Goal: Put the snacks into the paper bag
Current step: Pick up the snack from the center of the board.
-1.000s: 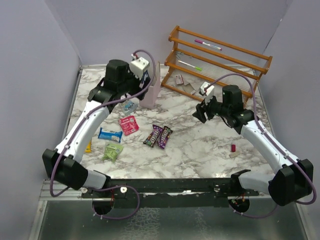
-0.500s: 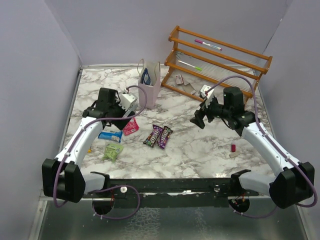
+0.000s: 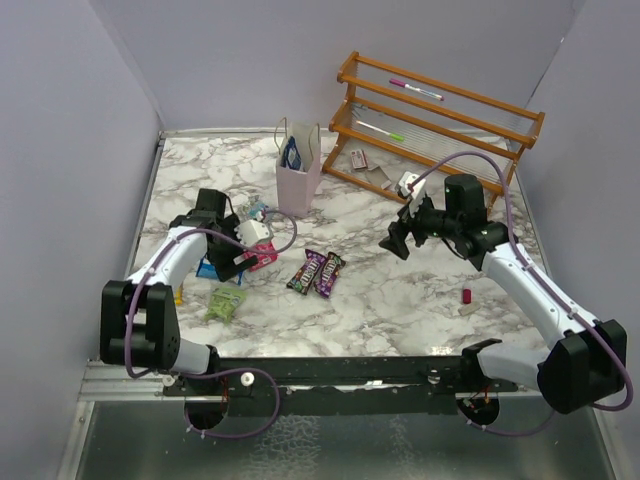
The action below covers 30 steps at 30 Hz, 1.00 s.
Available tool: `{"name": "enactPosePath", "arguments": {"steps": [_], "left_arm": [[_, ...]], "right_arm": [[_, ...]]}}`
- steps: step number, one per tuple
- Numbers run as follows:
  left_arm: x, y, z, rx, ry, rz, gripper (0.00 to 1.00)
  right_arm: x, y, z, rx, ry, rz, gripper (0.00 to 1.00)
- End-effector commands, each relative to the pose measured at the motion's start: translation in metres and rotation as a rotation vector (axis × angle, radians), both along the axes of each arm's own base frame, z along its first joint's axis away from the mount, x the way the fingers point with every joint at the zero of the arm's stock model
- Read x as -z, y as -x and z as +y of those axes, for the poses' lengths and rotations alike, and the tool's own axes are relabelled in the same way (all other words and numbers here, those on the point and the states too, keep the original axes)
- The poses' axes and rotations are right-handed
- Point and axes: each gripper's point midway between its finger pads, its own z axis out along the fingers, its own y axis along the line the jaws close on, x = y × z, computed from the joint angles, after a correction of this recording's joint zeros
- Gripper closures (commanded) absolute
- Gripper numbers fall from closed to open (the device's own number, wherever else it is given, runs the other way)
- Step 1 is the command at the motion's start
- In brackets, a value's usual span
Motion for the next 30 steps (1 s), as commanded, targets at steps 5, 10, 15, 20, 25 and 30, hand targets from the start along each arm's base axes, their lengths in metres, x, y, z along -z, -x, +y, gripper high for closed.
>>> {"name": "enactPosePath", "arguments": {"steps": [5,10,15,20,25,30], "left_arm": [[0.037,0.01,0.007,0.256,-0.086,0.09,0.13],[0.054,0.01,0.011,0.258,-0.108,0.115,0.19],[0.059,0.019,0.006,0.242,-0.072,0.17,0.34],[0.05,0.023,0.002,0.213,-0.039,0.164,0.48],[0.032,0.022,-0.01,0.204,0.025,0.106,0.61],[0.005,0.016,-0.022,0.193,0.092,0.028,0.7]], "right_arm": [[0.005,0.003,0.0,-0.019,0.006,0.012,0.03],[0.006,0.004,0.001,-0.021,0.007,0.017,0.03],[0.009,0.003,0.001,-0.023,0.011,0.027,0.03],[0.012,0.002,0.001,-0.021,0.015,0.033,0.03],[0.013,0.002,0.0,-0.02,0.018,0.036,0.03],[0.013,0.001,0.0,-0.017,0.022,0.034,0.03]]}}
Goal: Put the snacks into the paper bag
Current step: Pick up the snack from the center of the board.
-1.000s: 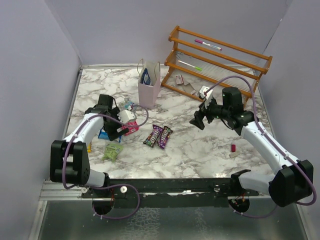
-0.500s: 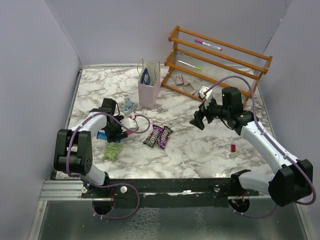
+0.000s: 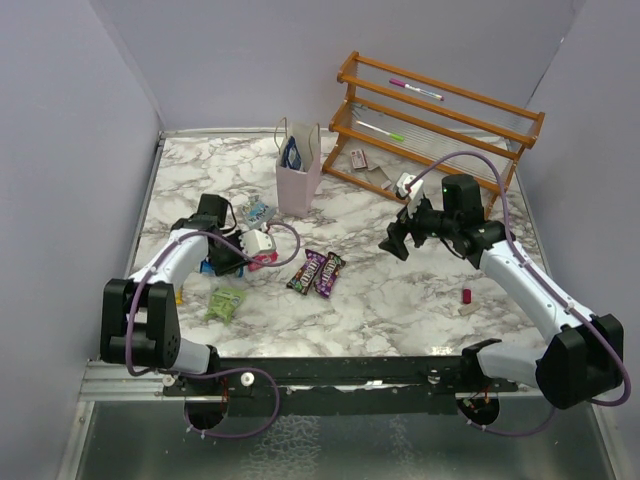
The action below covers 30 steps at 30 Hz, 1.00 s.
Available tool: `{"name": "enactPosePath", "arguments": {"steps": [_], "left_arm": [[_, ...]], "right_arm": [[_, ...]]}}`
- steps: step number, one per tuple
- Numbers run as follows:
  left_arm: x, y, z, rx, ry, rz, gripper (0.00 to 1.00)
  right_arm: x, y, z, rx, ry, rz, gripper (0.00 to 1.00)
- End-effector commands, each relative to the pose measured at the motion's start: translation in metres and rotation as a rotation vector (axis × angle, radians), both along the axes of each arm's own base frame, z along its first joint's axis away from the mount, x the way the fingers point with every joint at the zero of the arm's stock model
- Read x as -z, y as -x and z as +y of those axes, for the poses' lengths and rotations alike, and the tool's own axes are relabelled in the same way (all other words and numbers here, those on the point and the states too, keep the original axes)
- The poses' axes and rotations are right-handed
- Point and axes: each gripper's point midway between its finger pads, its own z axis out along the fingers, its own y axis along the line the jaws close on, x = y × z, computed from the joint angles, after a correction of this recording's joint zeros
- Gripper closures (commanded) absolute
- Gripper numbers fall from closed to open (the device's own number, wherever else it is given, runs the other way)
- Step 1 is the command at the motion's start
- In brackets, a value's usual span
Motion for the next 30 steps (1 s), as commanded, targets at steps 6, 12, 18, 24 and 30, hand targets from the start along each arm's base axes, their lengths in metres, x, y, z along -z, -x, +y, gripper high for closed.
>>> {"name": "enactPosePath", "arguments": {"steps": [6,12,18,24,30], "left_arm": [[-0.071,-0.007,-0.036,-0.025,0.227,-0.11,0.76],[-0.17,-0.03,-0.078,-0.123,0.523,-0.234,0.82],[-0.262,-0.058,-0.105,-0.217,0.786,-0.368,0.84],[-0.319,-0.093,-0.122,-0.367,1.037,-0.38,0.89],[-0.348,-0.136,-0.132,-0.542,1.183,-0.429,0.9]], "right_arm": [[0.001,0.001,-0.002,-0.004,0.011,-0.004,0.03],[0.0,0.0,-0.004,0.002,0.015,-0.011,0.03],[-0.001,0.0,-0.006,0.008,0.013,-0.017,0.03],[-0.001,-0.001,-0.007,0.011,0.014,-0.017,0.03],[0.0,-0.001,-0.007,0.012,0.012,-0.016,0.03]]}}
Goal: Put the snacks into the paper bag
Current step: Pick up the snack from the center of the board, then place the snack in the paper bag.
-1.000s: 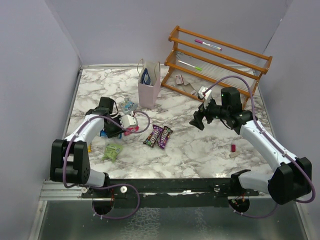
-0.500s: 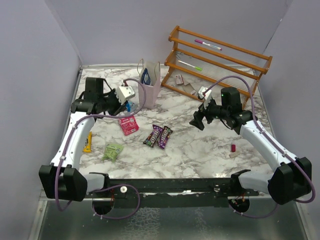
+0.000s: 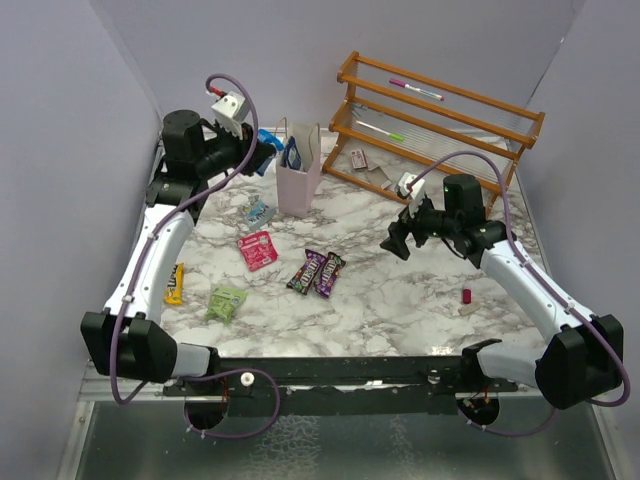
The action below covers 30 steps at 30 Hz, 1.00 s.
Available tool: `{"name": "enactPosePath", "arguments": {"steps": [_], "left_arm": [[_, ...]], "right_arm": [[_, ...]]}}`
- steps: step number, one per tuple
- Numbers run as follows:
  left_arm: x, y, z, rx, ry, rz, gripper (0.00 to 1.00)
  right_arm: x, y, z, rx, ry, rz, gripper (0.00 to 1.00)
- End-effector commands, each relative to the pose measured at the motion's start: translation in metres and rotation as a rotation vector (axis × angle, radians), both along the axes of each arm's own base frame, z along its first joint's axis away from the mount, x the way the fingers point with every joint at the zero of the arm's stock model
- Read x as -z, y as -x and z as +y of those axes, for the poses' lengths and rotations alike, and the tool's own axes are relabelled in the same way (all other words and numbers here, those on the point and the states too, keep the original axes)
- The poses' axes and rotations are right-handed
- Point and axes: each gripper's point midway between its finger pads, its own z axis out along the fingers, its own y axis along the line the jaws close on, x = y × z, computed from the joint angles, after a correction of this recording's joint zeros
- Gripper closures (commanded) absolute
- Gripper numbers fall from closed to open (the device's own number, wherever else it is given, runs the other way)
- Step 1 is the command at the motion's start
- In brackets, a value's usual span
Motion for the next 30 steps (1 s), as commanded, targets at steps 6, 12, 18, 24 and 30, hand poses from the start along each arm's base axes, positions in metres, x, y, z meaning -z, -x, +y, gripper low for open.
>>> {"name": "enactPosePath", "arguments": {"steps": [6,12,18,24,30], "left_arm": [[-0.045,-0.058,-0.035,-0.249,0.178,-0.056,0.9],[-0.029,-0.087,-0.048,-0.396,0.168,0.01,0.91],[-0.019,-0.109,-0.047,-0.525,0.148,0.013,0.91],[-0.011,-0.126,-0.058,-0.553,0.147,0.041,0.91],[0.004,-0.134,-0.063,-0.632,0.143,0.079,0.9]], "right_arm": [[0.001,-0.002,-0.005,0.008,0.015,-0.021,0.03],[0.001,-0.002,-0.005,0.008,0.015,-0.02,0.03],[0.002,-0.001,-0.005,0.005,0.012,-0.017,0.03],[0.002,-0.001,-0.004,0.001,0.01,-0.015,0.03],[0.001,-0.001,-0.005,0.002,0.011,-0.018,0.03]]}}
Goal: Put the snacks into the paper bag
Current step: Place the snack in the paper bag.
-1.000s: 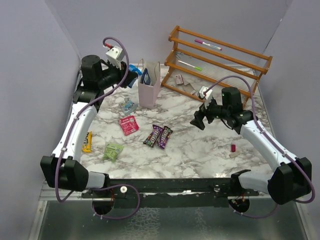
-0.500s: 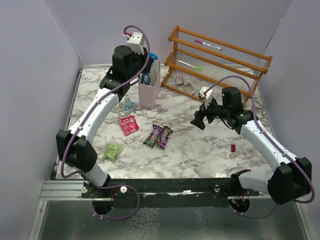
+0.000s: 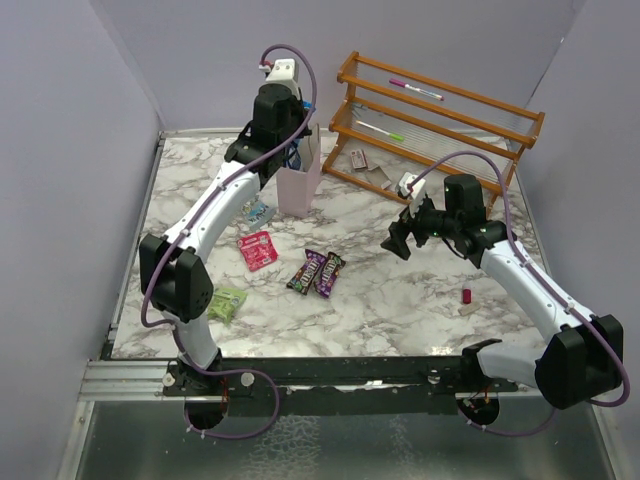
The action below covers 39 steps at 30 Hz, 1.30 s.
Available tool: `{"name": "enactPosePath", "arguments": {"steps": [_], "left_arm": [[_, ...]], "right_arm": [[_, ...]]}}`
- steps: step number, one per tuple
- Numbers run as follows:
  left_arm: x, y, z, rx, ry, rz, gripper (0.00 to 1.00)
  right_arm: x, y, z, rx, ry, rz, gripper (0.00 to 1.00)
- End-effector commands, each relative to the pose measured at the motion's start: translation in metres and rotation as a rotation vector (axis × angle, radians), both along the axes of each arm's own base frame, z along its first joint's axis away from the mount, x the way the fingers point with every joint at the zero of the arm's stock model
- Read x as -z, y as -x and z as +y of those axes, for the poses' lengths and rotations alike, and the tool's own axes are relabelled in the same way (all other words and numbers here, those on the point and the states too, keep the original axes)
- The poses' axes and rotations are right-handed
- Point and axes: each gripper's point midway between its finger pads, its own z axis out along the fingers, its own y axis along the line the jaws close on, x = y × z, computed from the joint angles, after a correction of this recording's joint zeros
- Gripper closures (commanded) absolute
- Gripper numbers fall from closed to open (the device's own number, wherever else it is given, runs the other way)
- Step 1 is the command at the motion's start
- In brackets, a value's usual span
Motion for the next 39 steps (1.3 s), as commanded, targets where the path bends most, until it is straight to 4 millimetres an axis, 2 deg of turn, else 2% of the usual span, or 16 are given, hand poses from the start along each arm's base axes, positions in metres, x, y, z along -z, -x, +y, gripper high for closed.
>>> {"name": "enactPosePath", "arguments": {"steps": [1,6,12,20,26,28,32,39], "left_arm": [[-0.003,-0.006,0.0,-0.075,0.018,0.0,0.9],[0.002,-0.008,-0.01,-0.06,0.014,0.016,0.84],[0.003,-0.007,-0.008,-0.055,-0.015,0.007,0.71],[-0.015,0.003,-0.009,-0.007,-0.04,-0.033,0.57],[-0.026,0.018,-0.003,0.043,-0.109,-0.091,0.49],[-0.034,0.03,-0.001,0.084,-0.148,-0.129,0.45],[-0.035,0.054,0.006,0.153,-0.226,-0.167,0.36],[-0.001,0.108,0.013,0.351,-0.405,-0.125,0.34]], "right_arm": [[0.0,0.001,-0.002,-0.006,0.004,-0.015,0.03],[0.0,0.002,-0.002,-0.005,0.003,-0.013,0.03],[0.0,0.002,-0.001,-0.009,0.0,-0.014,0.03],[-0.001,0.002,-0.001,-0.009,0.001,-0.013,0.03],[-0.002,0.002,-0.001,-0.008,-0.001,-0.017,0.03],[-0.001,0.002,-0.002,-0.005,0.002,-0.017,0.03],[-0.002,0.002,-0.001,-0.009,-0.001,-0.019,0.03],[-0.004,0.001,-0.002,-0.003,-0.001,-0.024,0.03]]}}
